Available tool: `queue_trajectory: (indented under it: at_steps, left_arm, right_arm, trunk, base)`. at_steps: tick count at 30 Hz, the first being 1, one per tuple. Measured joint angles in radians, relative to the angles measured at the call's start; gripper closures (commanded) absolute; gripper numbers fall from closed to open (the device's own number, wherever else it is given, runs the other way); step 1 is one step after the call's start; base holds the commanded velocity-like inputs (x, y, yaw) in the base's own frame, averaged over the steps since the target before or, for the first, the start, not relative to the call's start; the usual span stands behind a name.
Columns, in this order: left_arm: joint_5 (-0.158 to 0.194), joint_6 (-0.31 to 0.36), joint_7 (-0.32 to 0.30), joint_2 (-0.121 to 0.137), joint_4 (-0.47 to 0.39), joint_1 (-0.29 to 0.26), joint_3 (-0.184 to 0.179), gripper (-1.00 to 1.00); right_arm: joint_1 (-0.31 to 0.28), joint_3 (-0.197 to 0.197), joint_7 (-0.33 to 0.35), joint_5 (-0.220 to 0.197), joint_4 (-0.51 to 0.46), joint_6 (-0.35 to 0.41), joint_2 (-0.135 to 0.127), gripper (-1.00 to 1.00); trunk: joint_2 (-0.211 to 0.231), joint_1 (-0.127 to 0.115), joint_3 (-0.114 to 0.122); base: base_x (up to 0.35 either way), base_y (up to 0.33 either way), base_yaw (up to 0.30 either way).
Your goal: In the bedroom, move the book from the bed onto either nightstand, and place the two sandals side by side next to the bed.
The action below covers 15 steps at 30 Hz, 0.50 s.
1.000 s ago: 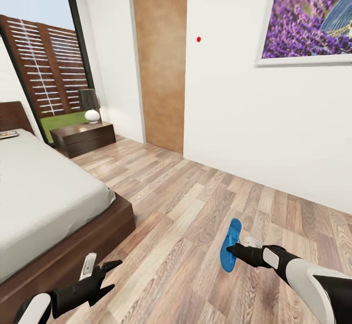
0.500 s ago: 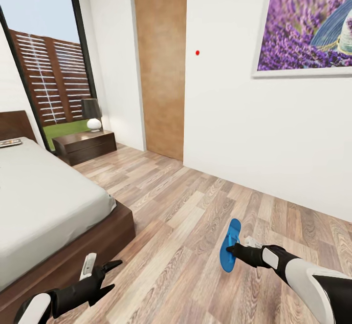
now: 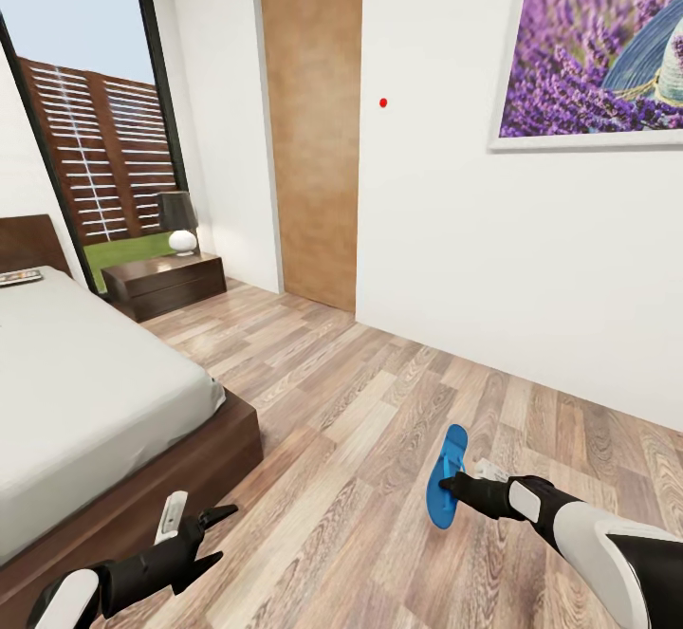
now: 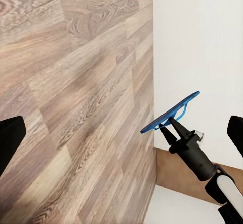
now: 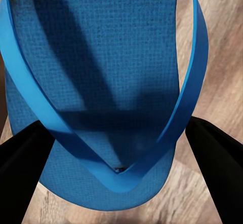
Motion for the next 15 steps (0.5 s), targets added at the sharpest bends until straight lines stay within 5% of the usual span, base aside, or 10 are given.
queue_trajectory:
  at_steps: [15]
  left_arm:
    - [-0.001,-0.014,-0.003,0.0,0.0,0.0,0.001,-1.0]
  right_arm:
    - [0.0,0.0,0.0,-0.005,-0.001,-0.008,0.01,1.0]
  trunk:
    - [0.0,0.0,0.0]
  base:
    - [-0.017,0.0,0.0]
